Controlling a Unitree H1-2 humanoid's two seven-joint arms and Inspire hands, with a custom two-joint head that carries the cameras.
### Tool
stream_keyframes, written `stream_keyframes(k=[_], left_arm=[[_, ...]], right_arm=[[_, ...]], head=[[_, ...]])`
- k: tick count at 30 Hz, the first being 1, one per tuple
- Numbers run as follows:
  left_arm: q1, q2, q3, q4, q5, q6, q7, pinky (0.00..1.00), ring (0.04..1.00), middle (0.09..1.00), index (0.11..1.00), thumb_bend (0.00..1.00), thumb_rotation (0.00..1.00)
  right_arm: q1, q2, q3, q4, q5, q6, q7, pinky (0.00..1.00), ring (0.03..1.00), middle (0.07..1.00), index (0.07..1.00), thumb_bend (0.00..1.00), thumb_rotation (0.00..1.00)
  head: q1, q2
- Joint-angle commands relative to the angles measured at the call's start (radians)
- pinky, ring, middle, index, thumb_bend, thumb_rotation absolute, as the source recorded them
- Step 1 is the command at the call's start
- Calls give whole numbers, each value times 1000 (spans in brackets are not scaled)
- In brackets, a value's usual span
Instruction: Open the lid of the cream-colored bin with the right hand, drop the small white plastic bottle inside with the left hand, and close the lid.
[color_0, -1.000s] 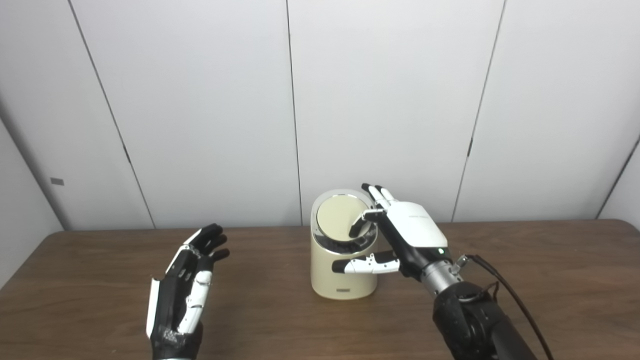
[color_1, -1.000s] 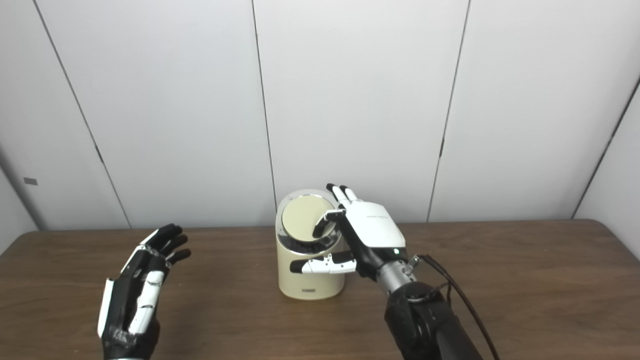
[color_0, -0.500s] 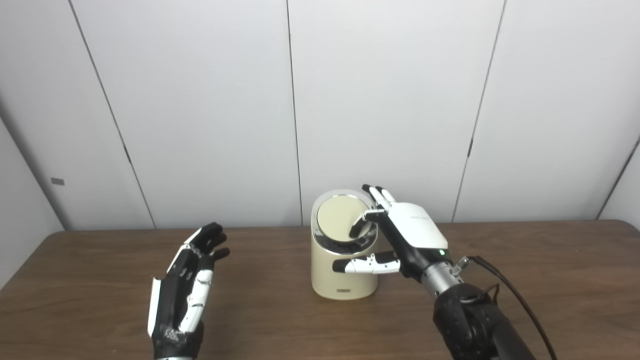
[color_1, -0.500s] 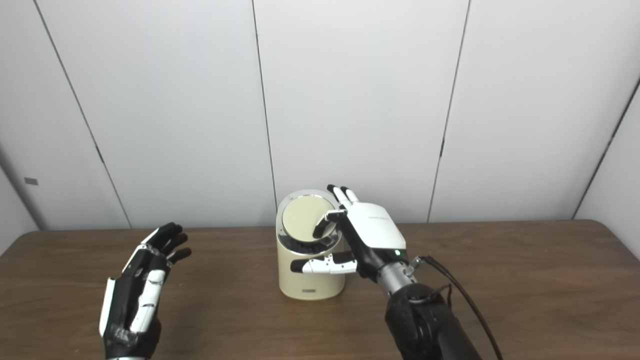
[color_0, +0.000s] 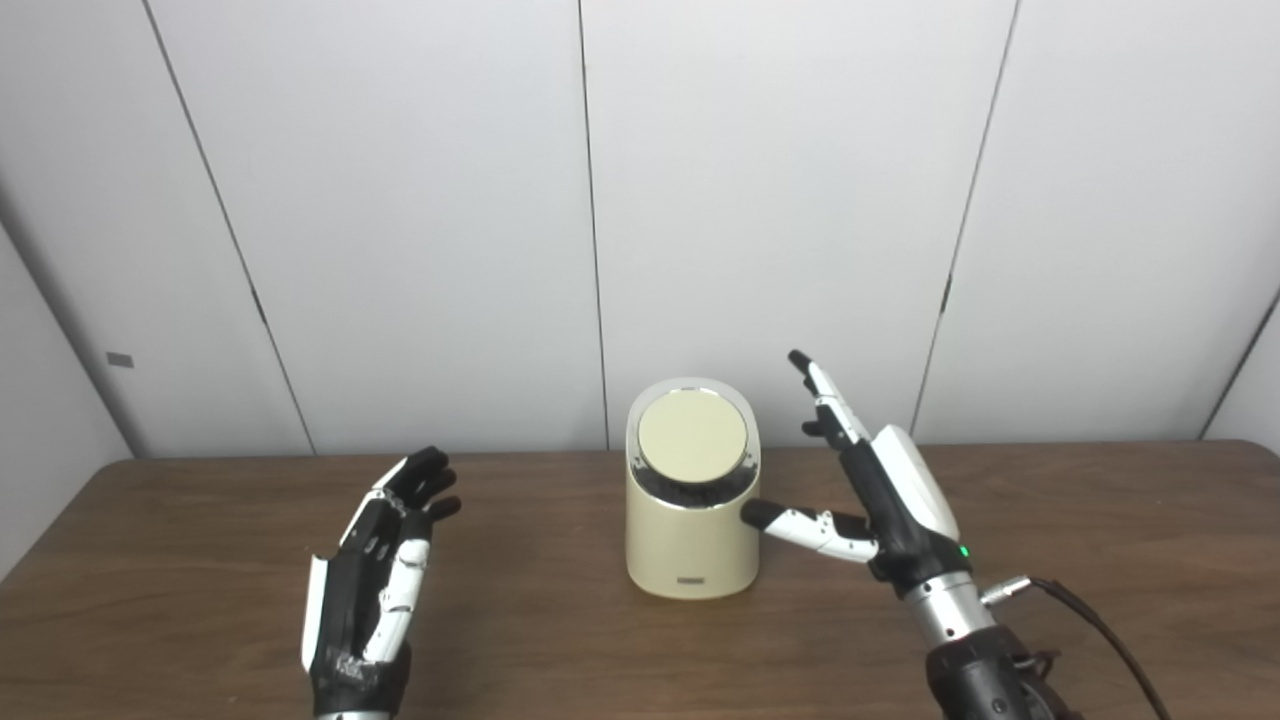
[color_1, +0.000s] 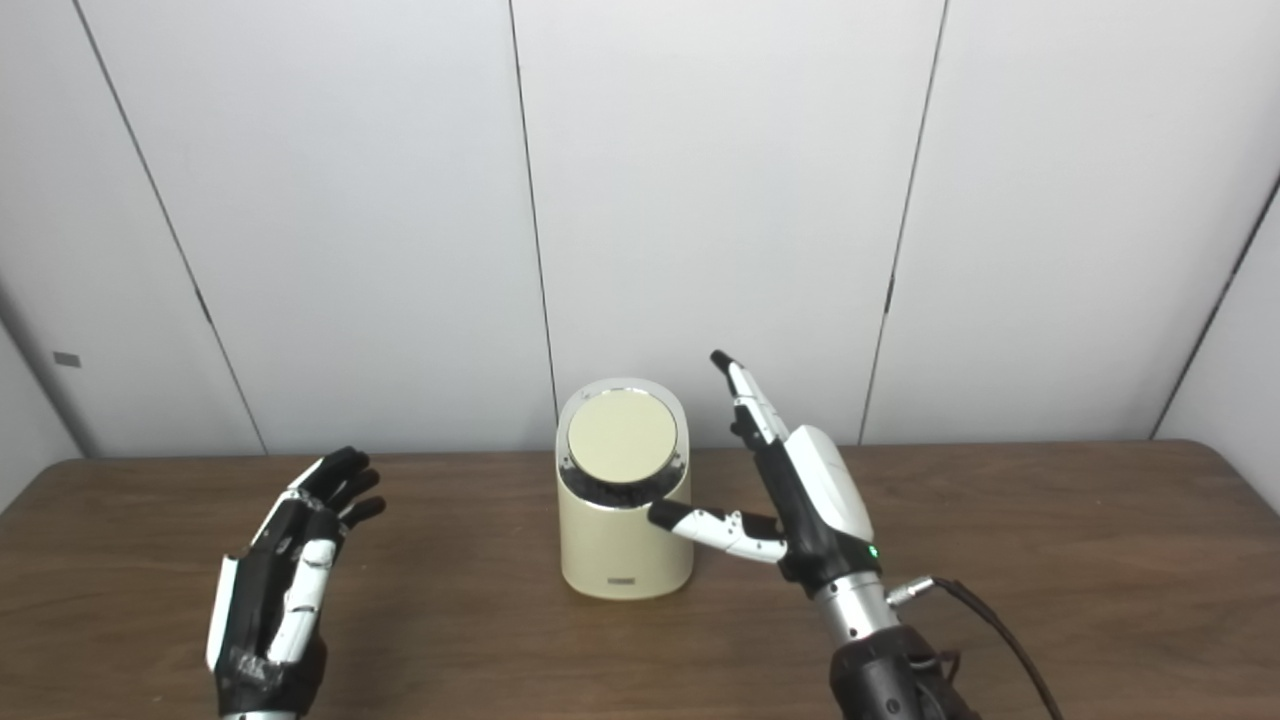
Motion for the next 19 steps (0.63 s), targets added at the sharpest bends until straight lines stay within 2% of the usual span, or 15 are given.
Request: stream_keyframes(k=[1, 3, 4, 6, 8, 10, 11, 14, 19], left_arm=[[-27, 13, 0, -15, 0, -34, -2, 772, 820, 832, 811, 507, 610], [-26, 16, 1, -13, -7, -38, -5, 776, 825, 837, 812, 486, 611], [-25, 17, 2, -13, -8, -37, -4, 775, 824, 835, 810, 470, 611], [-24, 18, 4, -16, -11, -34, -2, 767, 821, 832, 804, 426, 635], [-23, 21, 7, -20, -8, -30, 2, 753, 813, 825, 798, 338, 682], [-22, 26, 10, -19, -14, -33, -1, 745, 808, 822, 795, 283, 693], [-21, 29, 10, -18, -16, -36, -4, 745, 810, 824, 798, 259, 691], [-20, 34, 11, -17, -15, -40, -7, 758, 817, 831, 806, 214, 682], [-16, 29, 10, -23, -12, -26, -1, 751, 817, 832, 804, 228, 623]], right_arm=[[8, 15, -33, 16, 45, -89, -65, 822, 913, 971, 1000, 908, 795], [20, 22, -54, 49, 67, -155, -102, 834, 893, 938, 1000, 856, 788], [26, 24, -61, 62, 70, -182, -119, 835, 887, 926, 997, 792, 794], [39, 30, -77, 85, 79, -225, -146, 828, 884, 912, 963, 619, 813], [55, 43, -94, 100, 121, -255, -157, 832, 883, 894, 901, 375, 787], [68, 51, -100, 115, 156, -294, -162, 829, 881, 882, 869, 273, 736], [73, 51, -98, 121, 178, -307, -163, 819, 875, 874, 856, 246, 702], [88, 57, -99, 125, 253, -316, -152, 772, 845, 855, 833, 247, 621], [90, 72, -121, 125, 323, -315, -132, 760, 828, 842, 819, 278, 569]], head=[[3, -1], [5, -2], [7, -4], [8, -6], [6, -7], [2, -9], [1, -9], [0, -7], [1, -4]])
